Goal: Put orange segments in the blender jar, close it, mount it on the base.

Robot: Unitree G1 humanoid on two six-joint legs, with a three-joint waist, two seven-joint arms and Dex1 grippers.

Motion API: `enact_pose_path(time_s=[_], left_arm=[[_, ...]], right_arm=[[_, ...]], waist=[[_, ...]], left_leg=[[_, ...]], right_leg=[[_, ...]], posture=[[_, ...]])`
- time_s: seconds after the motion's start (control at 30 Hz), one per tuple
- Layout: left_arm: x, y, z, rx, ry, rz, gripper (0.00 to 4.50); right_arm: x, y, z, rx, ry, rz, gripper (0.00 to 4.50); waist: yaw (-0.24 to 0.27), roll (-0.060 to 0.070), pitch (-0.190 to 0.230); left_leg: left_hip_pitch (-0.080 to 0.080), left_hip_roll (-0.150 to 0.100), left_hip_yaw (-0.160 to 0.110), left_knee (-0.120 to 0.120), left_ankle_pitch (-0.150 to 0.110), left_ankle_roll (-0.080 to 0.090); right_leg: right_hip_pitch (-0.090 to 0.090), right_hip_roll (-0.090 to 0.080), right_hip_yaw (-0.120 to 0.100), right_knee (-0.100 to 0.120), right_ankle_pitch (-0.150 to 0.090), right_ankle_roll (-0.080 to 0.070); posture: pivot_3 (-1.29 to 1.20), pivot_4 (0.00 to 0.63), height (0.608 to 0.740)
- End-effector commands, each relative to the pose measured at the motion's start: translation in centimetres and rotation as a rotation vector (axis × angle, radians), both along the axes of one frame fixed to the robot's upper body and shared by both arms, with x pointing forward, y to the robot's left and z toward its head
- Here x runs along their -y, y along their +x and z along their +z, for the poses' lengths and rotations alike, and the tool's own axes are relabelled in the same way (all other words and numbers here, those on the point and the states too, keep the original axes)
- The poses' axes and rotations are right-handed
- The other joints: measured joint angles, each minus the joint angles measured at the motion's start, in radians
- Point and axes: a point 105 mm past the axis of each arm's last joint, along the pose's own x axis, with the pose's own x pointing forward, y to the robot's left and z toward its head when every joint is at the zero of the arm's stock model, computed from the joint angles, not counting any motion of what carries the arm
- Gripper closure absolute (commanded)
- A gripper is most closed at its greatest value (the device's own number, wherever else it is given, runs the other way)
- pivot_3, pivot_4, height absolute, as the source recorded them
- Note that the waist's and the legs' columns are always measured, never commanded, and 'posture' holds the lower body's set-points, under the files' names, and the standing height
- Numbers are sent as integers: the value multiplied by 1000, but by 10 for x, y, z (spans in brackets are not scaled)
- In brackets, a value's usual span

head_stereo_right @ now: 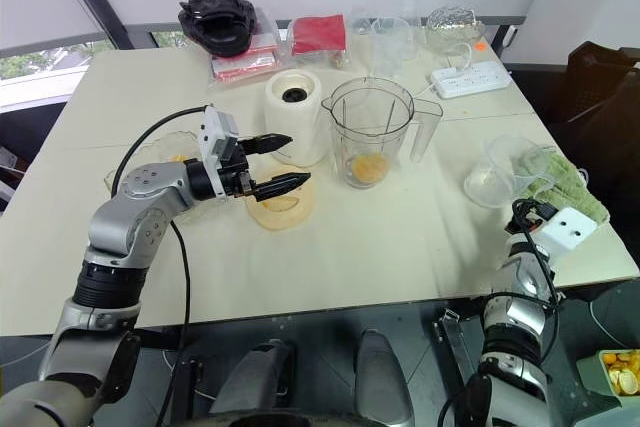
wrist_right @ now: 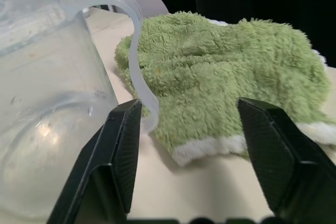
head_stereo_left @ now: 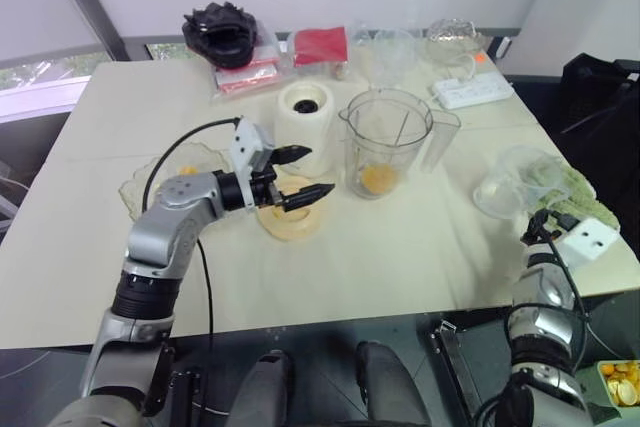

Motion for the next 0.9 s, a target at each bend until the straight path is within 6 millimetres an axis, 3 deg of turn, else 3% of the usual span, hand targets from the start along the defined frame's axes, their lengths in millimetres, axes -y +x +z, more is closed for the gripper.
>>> enact_pose_path(time_s=[0.03, 0.17, 0.4, 0.53, 0.67, 0.8, 0.9], left_arm=[[1, -3, 5, 30, -7, -23, 0], [-9, 3, -1, 12, 49, -8, 0], [-26, 23, -12, 10, 236, -50, 0], [-35, 37, -18, 29, 373, -131, 0], [-39, 52, -28, 38, 529, -210, 0], [-34, 63, -36, 53, 689, -274, 0], [-29, 67, -40, 67, 752, -287, 0]], right_arm=[[-12, -24, 29, 62, -73, 36, 1503], [-34, -54, 54, -9, -142, 176, 1503], [-79, -83, 90, -356, -386, 624, 1503], [-112, -83, 120, -361, -474, 831, 1503], [-144, -76, 137, -333, -540, 968, 1503], [-171, -70, 145, -276, -562, 1042, 1503], [-180, -69, 146, -265, -565, 1054, 1503]], waist=[[4, 0, 0], [5, 1, -1], [5, 0, -1], [7, -1, 0], [13, -5, 0], [34, -10, 2], [40, -11, 2]], left_leg=[[0, 0, -1, 0, 0, 0], [-1, 0, -1, 0, 0, 0], [1, 1, 0, 3, 0, 0], [0, 1, 0, 3, 0, 0], [-1, 1, 0, 3, 0, 0], [-3, 1, 0, 4, 0, 0], [-5, 0, -1, 4, 0, 1]], right_leg=[[0, 0, 0, 0, 0, 0], [0, 0, 0, 0, 0, 0], [1, 1, 0, 0, -2, -4], [2, 1, 0, -1, -2, -4], [2, 1, -1, -3, -2, -4], [1, 0, -1, -3, 0, -1], [1, -1, -2, -5, 0, 1]], posture=[[0, 150, 740], [0, 150, 740], [0, 150, 740], [0, 150, 740], [0, 150, 740], [0, 150, 740], [0, 150, 740]])
